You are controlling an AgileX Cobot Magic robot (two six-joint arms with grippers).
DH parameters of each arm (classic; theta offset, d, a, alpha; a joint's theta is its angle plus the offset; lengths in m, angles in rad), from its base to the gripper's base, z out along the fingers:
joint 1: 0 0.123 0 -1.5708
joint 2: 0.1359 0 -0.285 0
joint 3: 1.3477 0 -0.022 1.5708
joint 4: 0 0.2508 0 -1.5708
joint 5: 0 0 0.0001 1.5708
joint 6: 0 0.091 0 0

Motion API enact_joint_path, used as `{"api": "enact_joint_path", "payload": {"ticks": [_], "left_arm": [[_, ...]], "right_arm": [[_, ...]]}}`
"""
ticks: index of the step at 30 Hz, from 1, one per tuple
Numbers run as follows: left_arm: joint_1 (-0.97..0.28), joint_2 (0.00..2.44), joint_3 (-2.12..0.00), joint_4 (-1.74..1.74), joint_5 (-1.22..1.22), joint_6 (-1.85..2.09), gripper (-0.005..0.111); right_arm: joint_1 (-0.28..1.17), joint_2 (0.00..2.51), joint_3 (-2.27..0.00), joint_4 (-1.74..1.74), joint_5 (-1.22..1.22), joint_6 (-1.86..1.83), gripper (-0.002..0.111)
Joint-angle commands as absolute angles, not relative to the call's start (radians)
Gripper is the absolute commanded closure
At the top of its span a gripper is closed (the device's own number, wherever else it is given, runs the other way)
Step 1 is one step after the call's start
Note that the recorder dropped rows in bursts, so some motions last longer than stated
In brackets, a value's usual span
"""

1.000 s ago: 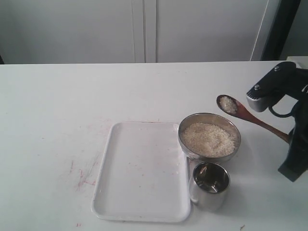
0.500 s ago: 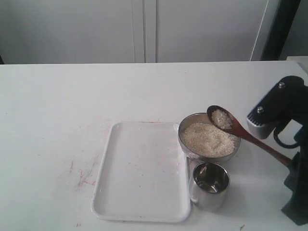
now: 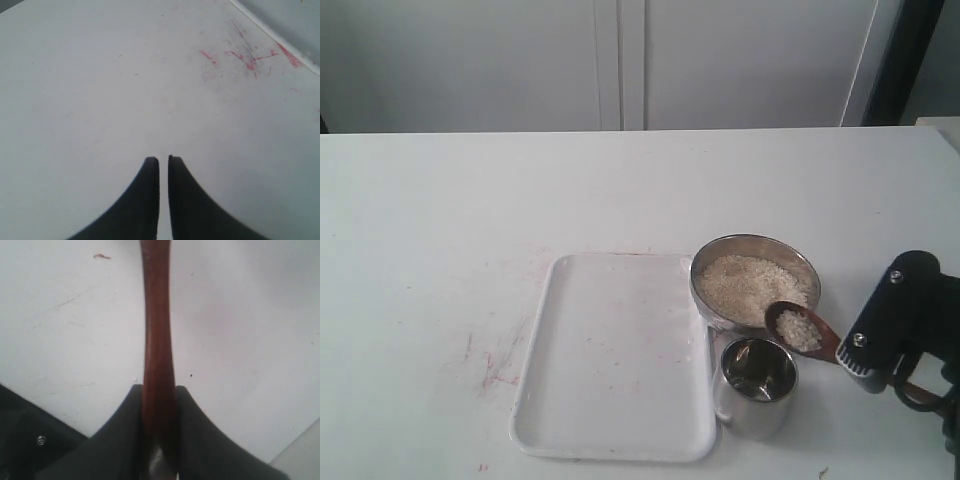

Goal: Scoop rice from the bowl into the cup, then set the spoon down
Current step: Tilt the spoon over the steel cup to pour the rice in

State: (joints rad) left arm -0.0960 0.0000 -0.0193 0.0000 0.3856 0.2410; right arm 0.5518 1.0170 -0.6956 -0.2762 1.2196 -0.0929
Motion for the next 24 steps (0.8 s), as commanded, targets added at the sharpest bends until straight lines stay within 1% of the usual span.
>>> {"api": "enact_joint_path", "payload": {"ticks": [1, 9, 13, 17, 24], "left_arm": [[-0.103, 0.0, -0.01, -0.006, 0.434, 0.235, 0.092], [-0.103, 0.0, -0.01, -0.006, 0.434, 0.235, 0.092], [-0.103, 0.0, -0.01, -0.006, 0.434, 0.235, 0.092], [-0.103, 0.0, -0.01, -0.006, 0.434, 0.235, 0.092], [-0.103, 0.0, -0.01, -0.006, 0.434, 0.235, 0.092]], "right_arm": [[0.557, 1.04, -0.69, -0.328, 1.221, -0.137, 0.108], [0.56, 1.127, -0.69, -0.362, 1.221, -0.219, 0.108], [0.6, 1.133, -0.69, -0.393, 1.221, -0.231, 0.108], [0.638, 1.133, -0.69, -0.497, 1.221, -0.225, 0.108], [0.66, 1.133, -0.69, -0.562, 1.221, -0.213, 0.108]]}}
